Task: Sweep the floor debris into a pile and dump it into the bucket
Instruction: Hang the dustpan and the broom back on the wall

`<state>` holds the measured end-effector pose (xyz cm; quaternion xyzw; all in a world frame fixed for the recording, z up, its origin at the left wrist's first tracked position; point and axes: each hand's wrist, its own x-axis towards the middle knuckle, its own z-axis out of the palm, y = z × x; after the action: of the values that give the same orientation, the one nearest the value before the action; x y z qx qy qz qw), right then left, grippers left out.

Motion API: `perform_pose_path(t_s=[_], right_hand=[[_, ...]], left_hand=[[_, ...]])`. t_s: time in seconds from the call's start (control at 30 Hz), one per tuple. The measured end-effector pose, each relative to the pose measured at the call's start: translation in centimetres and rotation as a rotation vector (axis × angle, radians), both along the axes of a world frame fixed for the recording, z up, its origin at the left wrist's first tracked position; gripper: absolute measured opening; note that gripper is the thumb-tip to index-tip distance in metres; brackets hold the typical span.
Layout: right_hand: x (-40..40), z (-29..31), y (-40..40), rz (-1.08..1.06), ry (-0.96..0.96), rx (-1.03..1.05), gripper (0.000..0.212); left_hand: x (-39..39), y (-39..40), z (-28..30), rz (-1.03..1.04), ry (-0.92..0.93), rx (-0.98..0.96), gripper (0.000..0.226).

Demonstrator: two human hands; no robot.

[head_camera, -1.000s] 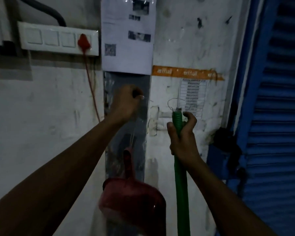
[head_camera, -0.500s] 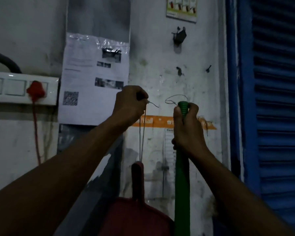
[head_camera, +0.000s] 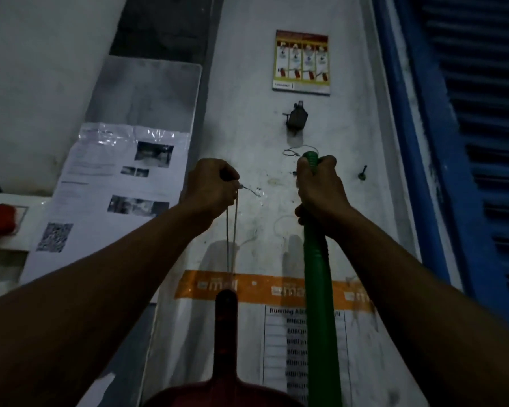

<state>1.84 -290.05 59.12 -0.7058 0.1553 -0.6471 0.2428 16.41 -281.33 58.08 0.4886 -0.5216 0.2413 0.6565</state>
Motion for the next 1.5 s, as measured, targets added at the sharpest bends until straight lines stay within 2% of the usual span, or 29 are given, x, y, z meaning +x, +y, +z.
perform_pose_path(t_s=[0.2,0.4,0.67,0.87,1.07,1.3,1.33,1.4,1.47,1.5], right_hand=[[1.0,6.2,-1.7,0.027,-0.039,-0.101,0.032],[1.8,11.2,-1.9,-0.056,-0.042,-0.199,0.046],[2.1,14.2,-3.9,-0.138,0.000,-0.208,0.055],[2.8,13.0,-6.1,-0.208,0.098,-0.207,0.055],[3.1,11.3,-7.7,-0.234,0.105,-0.202,0.049],[2.6,8.3,-7.8,-0.273,0.189,-0.166,0.042],[2.5,7.3,-7.5,-0.295,0.212,-0.152,0.042],[2.3,4.7,-6.4,-0.490,0.252,-0.188,0.039],[2.3,1.4,-4.3,-0.664,0.205,-0.305,0.037],[2.5,-0.3,-3.0,-0.643,0.157,-0.355,0.037]], left_hand=[[0.1,-1.5,1.5,-0.036,0.044,-0.067,0.010],[1.0,-2.1,3.3,-0.013,0.041,-0.103,0.008],[1.9,-1.7,5.3,-0.001,0.032,-0.129,0.009],[2.1,-1.8,5.3,0.029,0.011,-0.115,0.009],[2.3,-1.5,4.9,0.046,-0.006,-0.099,0.008],[2.5,0.3,4.2,-0.025,0.010,-0.022,0.012],[2.4,0.7,3.9,-0.042,0.017,-0.012,0.012],[2.1,1.4,3.3,-0.069,0.028,0.020,0.008],[1.6,2.1,2.6,-0.088,0.024,0.061,0.010],[1.4,2.4,2.2,-0.102,0.024,0.084,0.010]])
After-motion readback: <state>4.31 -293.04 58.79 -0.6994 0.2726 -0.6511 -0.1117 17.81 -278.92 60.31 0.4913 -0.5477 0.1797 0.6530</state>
